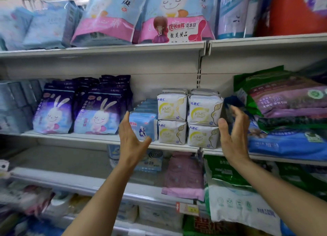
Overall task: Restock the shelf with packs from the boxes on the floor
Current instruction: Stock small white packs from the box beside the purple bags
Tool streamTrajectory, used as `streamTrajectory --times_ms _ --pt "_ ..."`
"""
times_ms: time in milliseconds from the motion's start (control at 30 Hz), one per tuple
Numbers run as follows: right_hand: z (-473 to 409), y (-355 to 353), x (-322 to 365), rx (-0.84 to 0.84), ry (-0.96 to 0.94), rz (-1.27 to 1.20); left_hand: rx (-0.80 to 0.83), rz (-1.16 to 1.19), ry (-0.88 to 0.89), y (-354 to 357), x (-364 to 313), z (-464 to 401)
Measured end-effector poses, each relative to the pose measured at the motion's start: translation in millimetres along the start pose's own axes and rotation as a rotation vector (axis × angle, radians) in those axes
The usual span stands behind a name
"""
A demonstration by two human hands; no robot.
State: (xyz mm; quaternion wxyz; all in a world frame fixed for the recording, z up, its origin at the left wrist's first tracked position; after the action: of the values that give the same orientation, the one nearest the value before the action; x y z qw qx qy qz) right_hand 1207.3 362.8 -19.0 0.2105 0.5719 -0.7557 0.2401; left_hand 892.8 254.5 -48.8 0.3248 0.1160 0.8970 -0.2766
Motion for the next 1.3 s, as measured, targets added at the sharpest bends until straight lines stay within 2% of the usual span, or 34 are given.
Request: streamTrajectory --times_ms 200,300,400,533,667,767,867,1300 --pt "10 11 38 -0.019 -0.201 0.097 0.094 0.058 -0.083 -5 35 -19" --pt "22 35 68 0.024 -0.318 0.16 0.172 0.105 -0.093 -5 47 -28" --pt "37 73 86 0.189 -0.358 0.181 0.255 0.163 -0.129 -1 59 -32" --pt "69 148 100 0.533 -0.299 0.213 0.388 0.218 -0.162 1 80 -43" --pt "88 204 92 0.764 -0.087 0.275 0.506 0.314 -0.16 10 88 -56" --pt "91 225 80 0.765 0.092 0.233 0.581 0.456 -0.215 22 89 -64" --pt "86 236 73 0.735 0.185 0.234 0.603 0.53 -0.256 30 89 -74" --pt "74 241 69 0.614 0.257 0.32 0.605 0.641 -0.28 49 76 -81"
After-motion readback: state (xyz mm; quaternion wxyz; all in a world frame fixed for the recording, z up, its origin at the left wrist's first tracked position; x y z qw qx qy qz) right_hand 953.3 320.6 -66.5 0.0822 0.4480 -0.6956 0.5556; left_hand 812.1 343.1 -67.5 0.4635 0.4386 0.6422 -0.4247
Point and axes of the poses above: each hand's wrist, its own z-axis away from the middle knuckle, its own y-axis out of the palm, x = y × z, the point moved 9 cm from there along -z, towards the middle knuckle, and after that the axes turned 6 degrees about -z, right-handed, at the moved point
